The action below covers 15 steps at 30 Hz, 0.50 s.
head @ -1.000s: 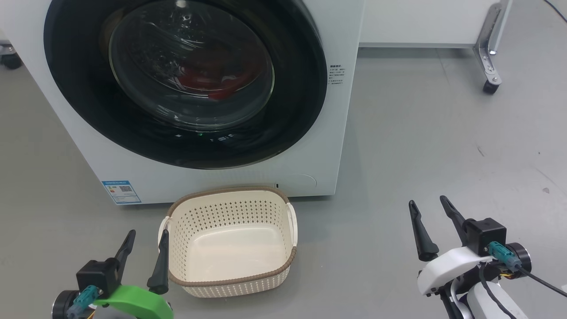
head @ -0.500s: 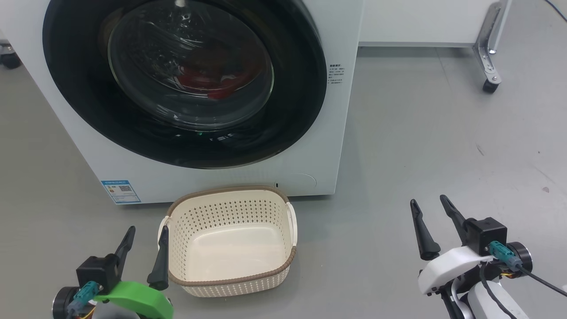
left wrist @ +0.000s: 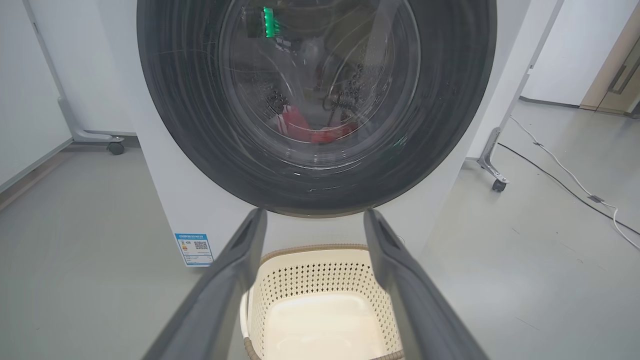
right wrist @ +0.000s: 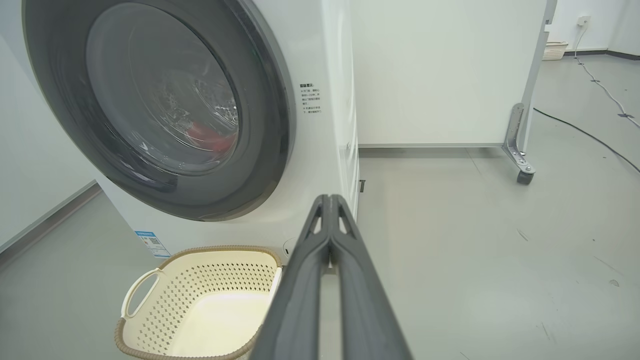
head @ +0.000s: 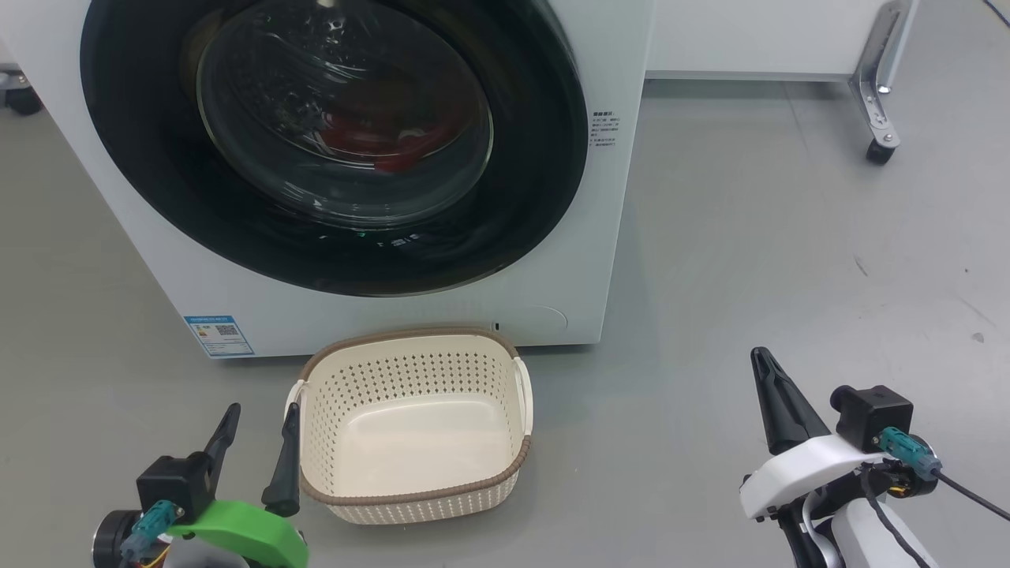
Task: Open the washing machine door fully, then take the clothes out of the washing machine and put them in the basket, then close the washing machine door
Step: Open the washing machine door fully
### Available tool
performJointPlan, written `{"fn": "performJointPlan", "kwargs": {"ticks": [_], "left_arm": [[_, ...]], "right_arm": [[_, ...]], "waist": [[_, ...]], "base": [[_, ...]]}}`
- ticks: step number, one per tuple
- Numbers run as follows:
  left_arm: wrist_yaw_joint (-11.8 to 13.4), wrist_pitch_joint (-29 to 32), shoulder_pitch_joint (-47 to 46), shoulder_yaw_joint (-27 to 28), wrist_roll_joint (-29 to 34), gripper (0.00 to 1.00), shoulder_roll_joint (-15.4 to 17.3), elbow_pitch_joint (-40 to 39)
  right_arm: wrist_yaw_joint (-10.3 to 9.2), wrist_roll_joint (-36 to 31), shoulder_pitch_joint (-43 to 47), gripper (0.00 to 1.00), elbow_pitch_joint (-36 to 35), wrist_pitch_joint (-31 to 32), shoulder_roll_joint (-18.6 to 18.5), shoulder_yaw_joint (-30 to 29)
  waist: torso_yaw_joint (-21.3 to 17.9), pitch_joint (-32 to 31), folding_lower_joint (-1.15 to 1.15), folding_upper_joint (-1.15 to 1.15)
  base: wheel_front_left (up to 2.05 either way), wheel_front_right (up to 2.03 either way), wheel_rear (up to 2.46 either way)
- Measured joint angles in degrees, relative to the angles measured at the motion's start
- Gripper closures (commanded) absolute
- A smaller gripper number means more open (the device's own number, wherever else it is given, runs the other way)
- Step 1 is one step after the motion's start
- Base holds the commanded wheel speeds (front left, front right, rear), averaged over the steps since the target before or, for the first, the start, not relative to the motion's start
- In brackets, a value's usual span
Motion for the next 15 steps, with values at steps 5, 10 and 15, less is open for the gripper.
{"fn": "performJointPlan", "kwargs": {"ticks": [5,10,15], "left_arm": [[0.0,0.0,-0.53,-0.12,0.11,0.0,-0.05,-0.04],[-0.02,0.0,-2.47,-0.13,0.3,0.0,-0.08,-0.81],[-0.08,0.0,-3.85,-0.16,0.53,0.0,-0.16,-1.67]], "right_arm": [[0.88,1.69,-0.12,1.0,0.07,0.0,0.03,-0.67],[2.29,8.96,-2.07,1.0,0.11,0.0,1.62,-4.31],[3.25,22.06,-5.13,1.0,1.24,0.37,2.57,-9.71]], "waist": [[0.3,0.69,0.0,0.0],[0.92,2.27,0.0,0.0],[1.86,4.67,0.0,0.0]], "base": [[0.0,0.0,0.0],[0.0,0.0,0.0],[0.0,0.0,0.0]]}}
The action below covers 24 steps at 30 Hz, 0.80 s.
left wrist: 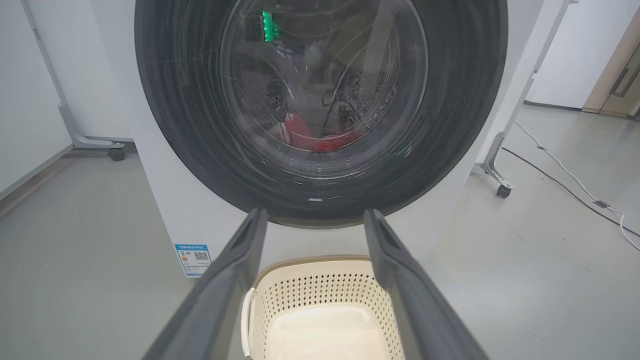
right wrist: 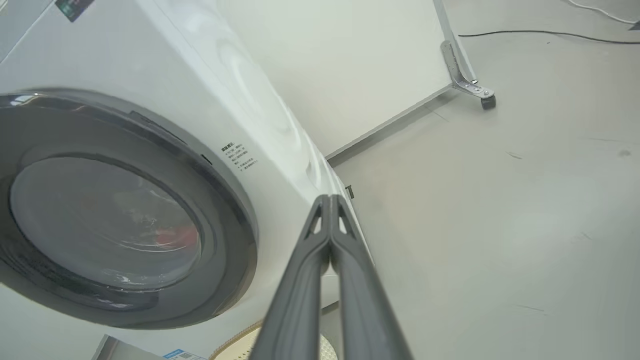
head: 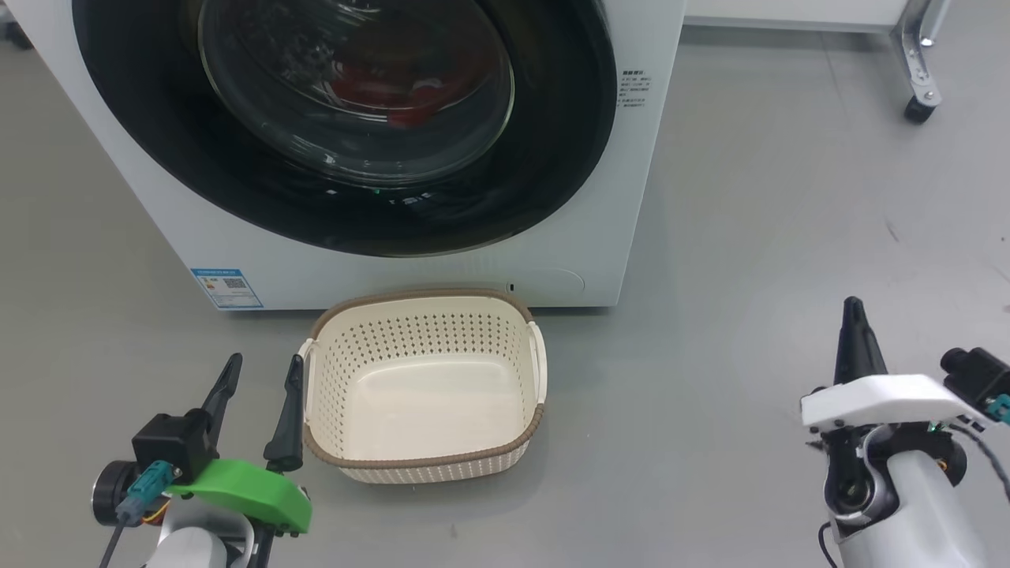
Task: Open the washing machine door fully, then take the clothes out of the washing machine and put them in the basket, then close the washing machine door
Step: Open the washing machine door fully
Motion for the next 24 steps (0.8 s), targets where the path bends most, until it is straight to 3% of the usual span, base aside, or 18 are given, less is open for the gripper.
{"fn": "performJointPlan", "kwargs": {"ticks": [13,20,24], "left_arm": [[-0.54,-0.01,-3.58,0.18,0.07,0.0,-0.56,-2.12],[-1.02,-0.01,-6.12,0.12,0.16,0.0,-1.04,-2.92],[-1.46,-0.01,-7.23,-0.09,0.49,0.0,-1.14,-3.09]], "right_arm": [[0.52,25.75,-10.82,1.0,2.37,10.73,0.18,-6.7],[0.65,33.98,-18.14,1.0,2.76,17.83,0.0,-7.8],[0.65,35.38,-21.82,1.0,2.94,21.67,-0.14,-7.35]], "waist": [[1.87,5.73,0.0,0.0],[2.69,9.03,0.01,0.0],[3.3,10.8,0.01,0.0]], "base": [[0.0,0.0,0.0],[0.0,0.0,0.0],[0.0,0.0,0.0]]}}
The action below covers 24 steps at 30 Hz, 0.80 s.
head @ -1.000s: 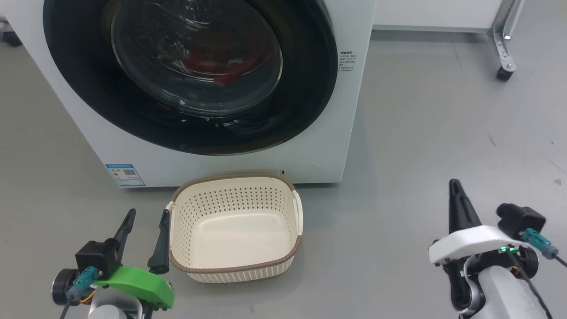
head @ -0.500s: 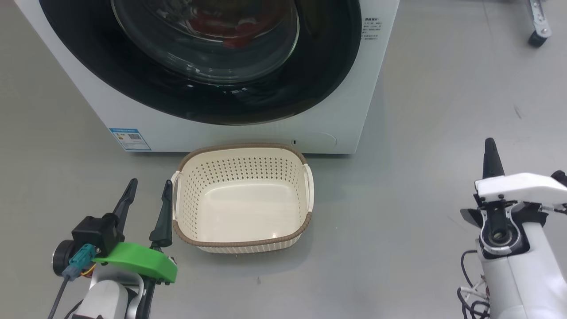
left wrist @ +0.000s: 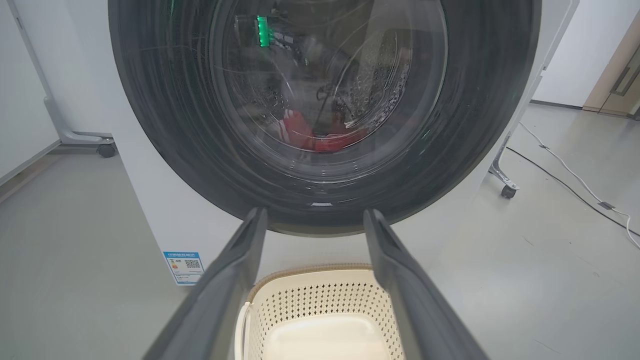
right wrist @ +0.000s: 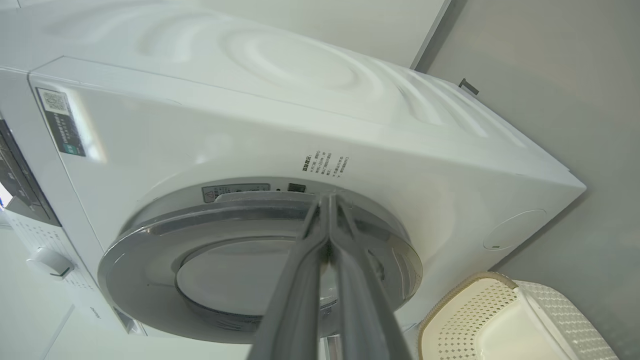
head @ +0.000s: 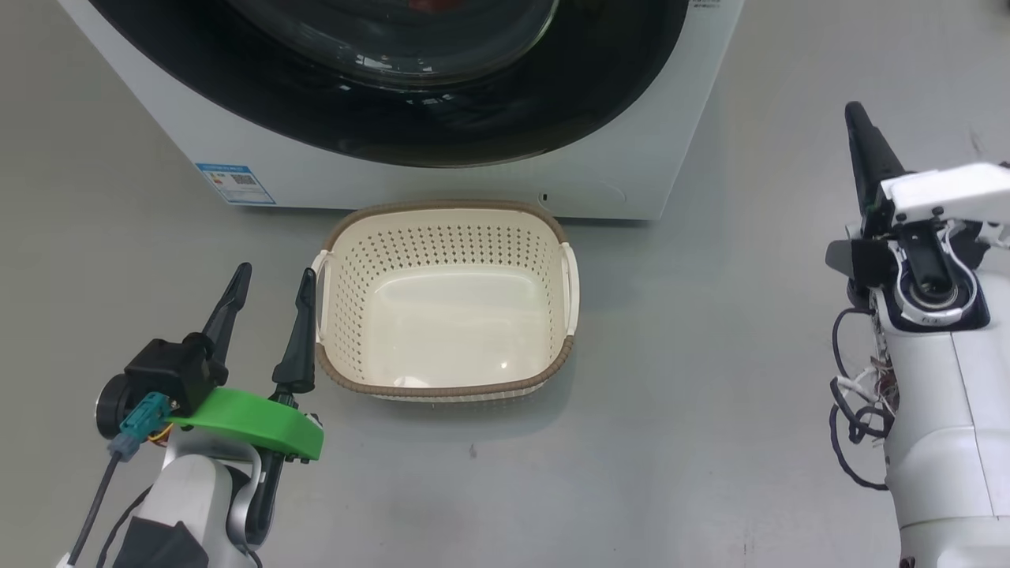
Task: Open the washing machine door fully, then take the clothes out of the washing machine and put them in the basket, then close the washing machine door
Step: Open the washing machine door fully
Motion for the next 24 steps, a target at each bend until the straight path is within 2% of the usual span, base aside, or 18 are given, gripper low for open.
{"fn": "performJointPlan", "kwargs": {"ticks": [11,24], "left_arm": [[-0.57,0.0,-2.38,-0.6,0.04,0.0,-0.57,-0.18],[-1.32,-0.16,-5.42,-1.78,0.52,0.0,-1.68,-0.47]], "right_arm": [[-0.23,0.65,-10.52,1.0,1.09,8.08,-3.91,1.35],[-1.54,0.41,-21.89,1.0,3.91,11.27,-5.92,3.11]], "waist": [[2.64,4.81,0.0,0.0],[5.67,8.83,0.0,0.0]], "base": [[0.0,0.0,0.0],[0.0,0.0,0.0]]}}
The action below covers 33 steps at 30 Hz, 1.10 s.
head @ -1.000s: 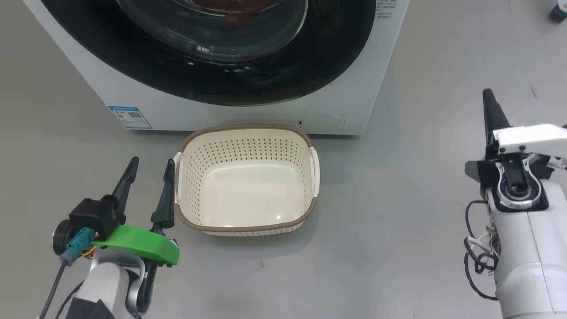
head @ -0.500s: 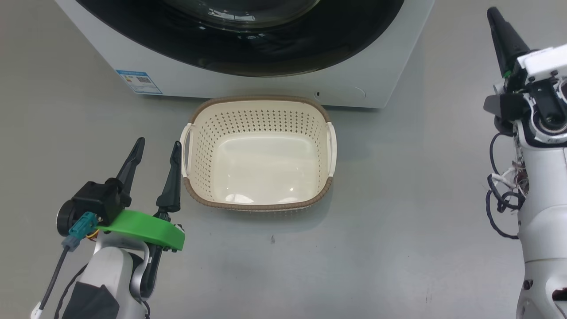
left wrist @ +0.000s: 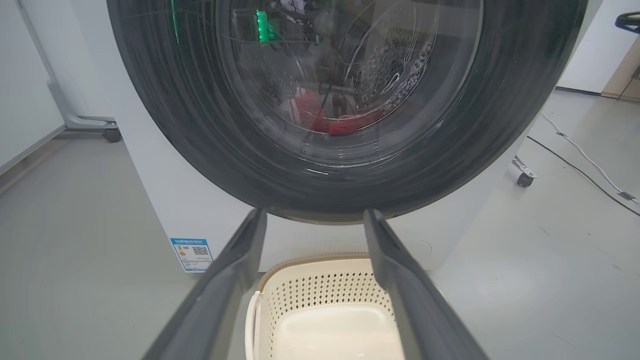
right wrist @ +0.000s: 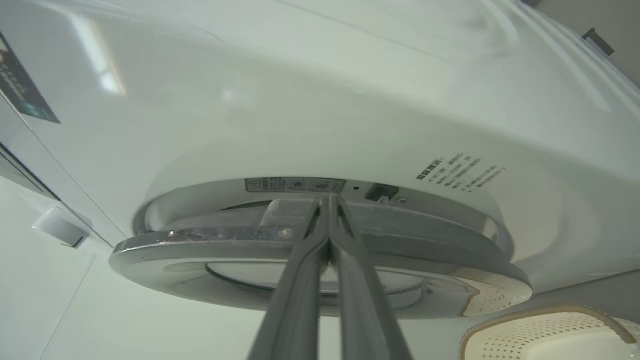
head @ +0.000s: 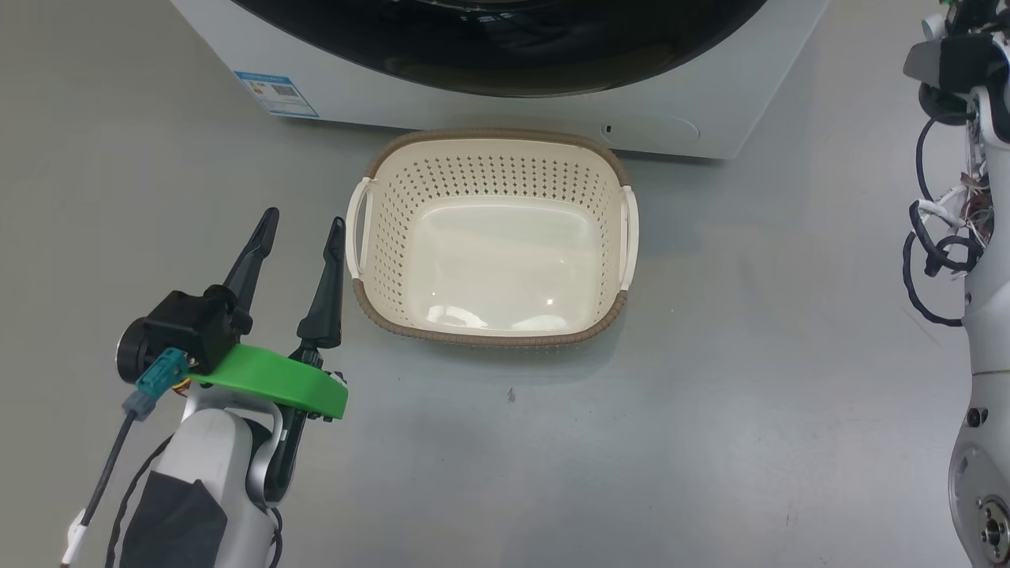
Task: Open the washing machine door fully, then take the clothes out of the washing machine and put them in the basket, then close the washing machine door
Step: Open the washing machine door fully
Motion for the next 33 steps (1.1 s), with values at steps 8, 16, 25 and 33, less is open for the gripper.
{"fn": "performJointPlan", "kwargs": {"ticks": [8,16,25,33], "left_arm": [[-0.26,0.0,-1.19,-0.32,0.0,0.0,-0.44,0.07],[-0.34,0.0,-1.56,-0.63,0.0,0.0,-0.69,0.34],[-0.7,0.0,-2.31,-0.23,-0.01,0.0,-0.96,0.9],[-0.7,0.0,-2.51,-0.23,-0.01,0.0,-1.16,1.3]], "right_arm": [[-0.79,-0.57,-5.53,1.0,2.5,1.56,-0.26,1.21],[-1.71,-0.99,-10.21,1.0,4.78,2.79,-0.92,2.16],[-1.66,-1.45,-12.12,1.0,8.06,3.87,-1.55,2.97],[-1.65,-0.76,-13.89,1.0,10.81,6.42,-1.56,3.26]], "waist": [[1.67,1.59,0.0,0.0],[2.96,3.2,0.0,0.0],[3.57,3.9,0.0,0.0],[3.7,4.14,0.0,0.0]], "base": [[0.0,0.0,0.0],[0.0,0.0,0.0],[0.0,0.0,0.0],[0.0,0.0,0.0]]}}
